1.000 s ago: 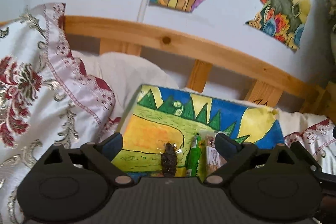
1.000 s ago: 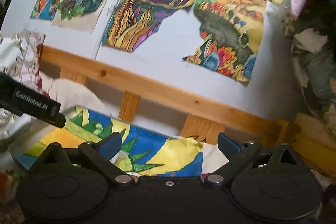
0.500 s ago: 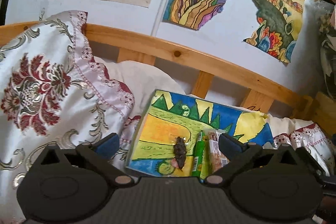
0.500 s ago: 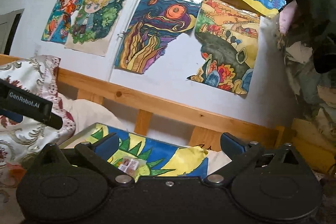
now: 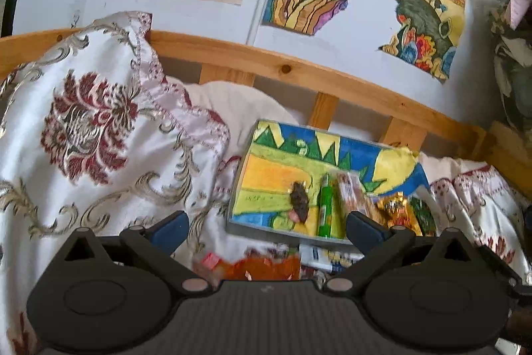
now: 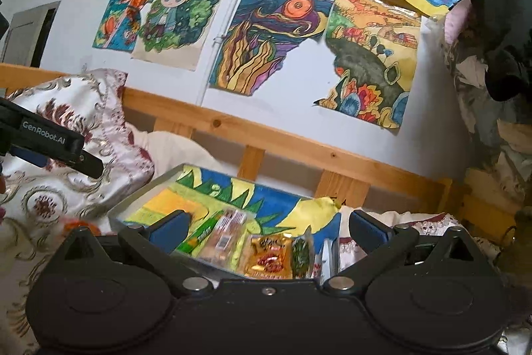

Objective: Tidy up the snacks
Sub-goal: 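Lift both tools from the tray and move them over the remaining snacks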

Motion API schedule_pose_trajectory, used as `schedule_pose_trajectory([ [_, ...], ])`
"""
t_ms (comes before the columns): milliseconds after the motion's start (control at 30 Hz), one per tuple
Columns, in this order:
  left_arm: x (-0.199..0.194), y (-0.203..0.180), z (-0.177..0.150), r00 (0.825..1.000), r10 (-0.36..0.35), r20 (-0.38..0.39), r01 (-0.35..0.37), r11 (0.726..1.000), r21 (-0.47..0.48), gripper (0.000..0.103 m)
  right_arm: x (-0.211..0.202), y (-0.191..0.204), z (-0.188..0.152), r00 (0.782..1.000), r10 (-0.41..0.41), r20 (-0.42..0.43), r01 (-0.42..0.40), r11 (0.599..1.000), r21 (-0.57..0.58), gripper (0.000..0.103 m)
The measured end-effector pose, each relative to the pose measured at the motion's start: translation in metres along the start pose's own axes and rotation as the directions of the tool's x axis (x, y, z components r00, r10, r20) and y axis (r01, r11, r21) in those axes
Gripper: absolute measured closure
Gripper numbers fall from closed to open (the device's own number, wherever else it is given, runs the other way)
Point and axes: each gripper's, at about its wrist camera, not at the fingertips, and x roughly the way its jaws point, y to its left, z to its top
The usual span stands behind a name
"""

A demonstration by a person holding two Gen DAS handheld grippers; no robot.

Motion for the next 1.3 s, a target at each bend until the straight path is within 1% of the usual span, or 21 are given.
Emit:
schedule_pose_trajectory([
  [100, -0.005, 0.003, -0.008, 1.0, 0.001, -0.022, -0.001, 1.0, -0.003, 0.001, -0.006, 0.002, -0.001, 1.0, 0.008, -0.011, -0.008, 1.0, 0.007, 0.001],
  [333, -0.012, 0.012, -0.023, 0.998, 0.011, -0.067, -0.01, 1.0, 0.017, 0.001, -0.018, 0.01, -0.007, 0.997, 0.056, -0.055, -0.055, 0.998, 0.026, 0.001],
  [667, -0.01, 0.019, -0.042, 0.989, 0.026, -0.145, -0.023, 0.999, 0.024, 0.001, -0.019, 0.017, -0.016, 0.984, 0.119, -0.133, -0.112, 0.992, 0.06, 0.001],
  [1033, -0.003, 0.014, -0.057, 0.979, 0.02, -0.204, -0.012, 0.999, 0.044, 0.001, -0.01, 0.017, -0.021, 0.967, 0.155, -0.202, -0.138, 0.986, 0.098, 0.001],
  [1300, 0.0, 0.002, -0.065, 0.974, 0.002, -0.224, 0.013, 0.998, 0.068, 0.001, -0.007, 0.015, -0.022, 0.961, 0.169, -0.217, -0.146, 0.982, 0.118, 0.001],
])
